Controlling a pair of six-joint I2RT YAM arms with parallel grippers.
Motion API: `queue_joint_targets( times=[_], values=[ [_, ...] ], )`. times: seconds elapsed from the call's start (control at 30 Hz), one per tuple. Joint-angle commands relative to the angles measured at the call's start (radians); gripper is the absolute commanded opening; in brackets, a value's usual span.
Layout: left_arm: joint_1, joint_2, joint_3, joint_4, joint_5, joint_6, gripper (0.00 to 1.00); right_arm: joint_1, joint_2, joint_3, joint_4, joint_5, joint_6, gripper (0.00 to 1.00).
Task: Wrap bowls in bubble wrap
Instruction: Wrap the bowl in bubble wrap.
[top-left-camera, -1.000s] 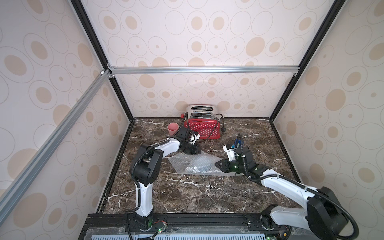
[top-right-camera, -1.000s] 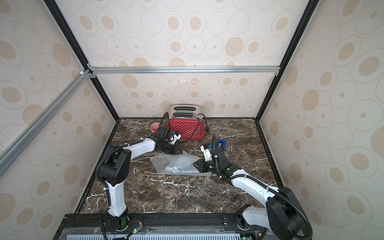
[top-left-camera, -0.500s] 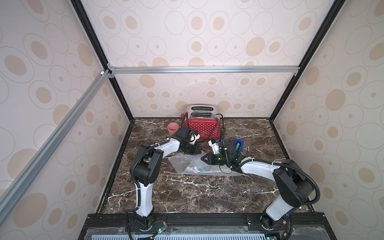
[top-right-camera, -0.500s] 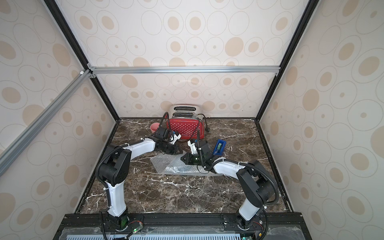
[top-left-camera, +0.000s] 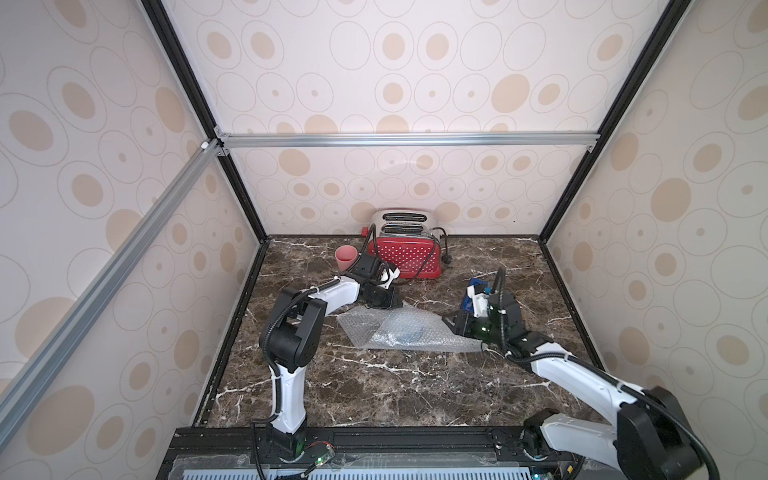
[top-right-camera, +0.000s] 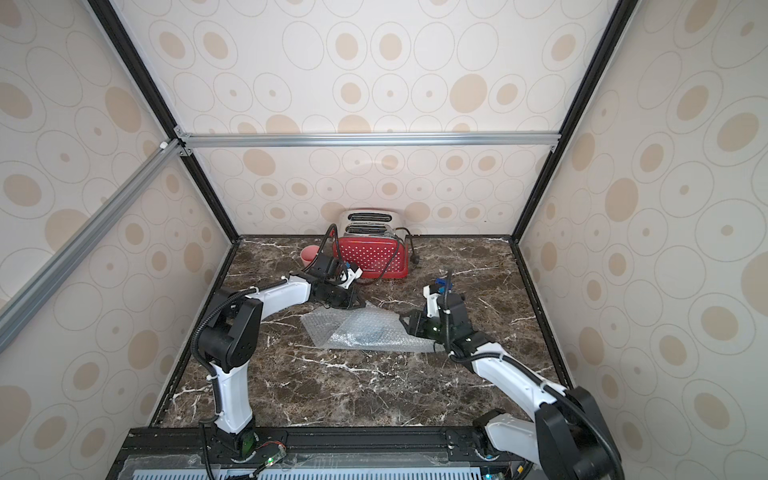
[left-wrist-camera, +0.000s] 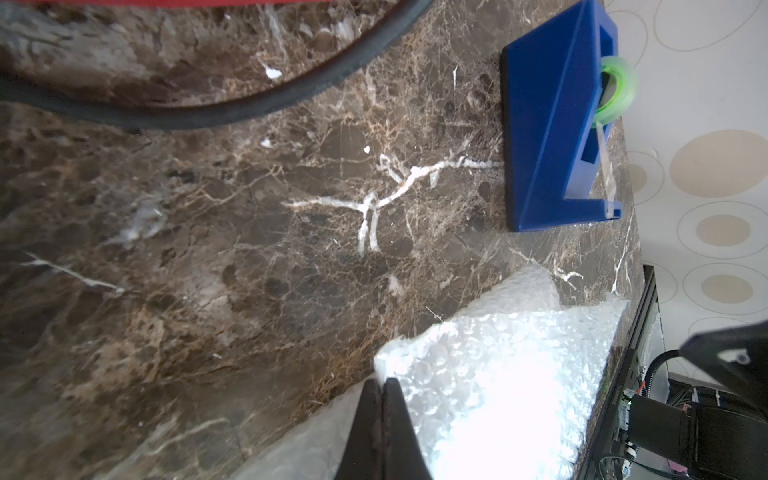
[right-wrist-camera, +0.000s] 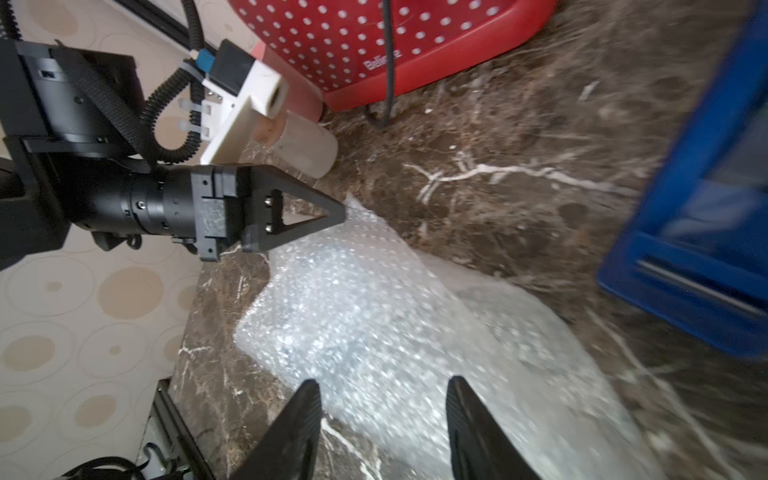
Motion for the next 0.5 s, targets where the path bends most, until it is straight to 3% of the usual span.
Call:
queue_joint_targets(
  times=[0.0, 0.17, 0.47],
  values=[
    [0.004, -0.009, 0.007, -0.003, 0.001, 0.006, 0.0, -0.045, -0.098, -0.038, -0.192, 0.047, -0.036, 0.54],
    [0.004, -0.013, 0.009, -0.001, 0.004, 0.007, 0.0, -0.1, -0.197, -0.092, -0.292, 0.08, 0.017, 0.6],
    [0.004, -0.007, 0.012, -0.006, 0.004, 0.011, 0.0, -0.101, -0.127, -0.149, -0.265, 0.124, 0.125, 0.6]
  ],
)
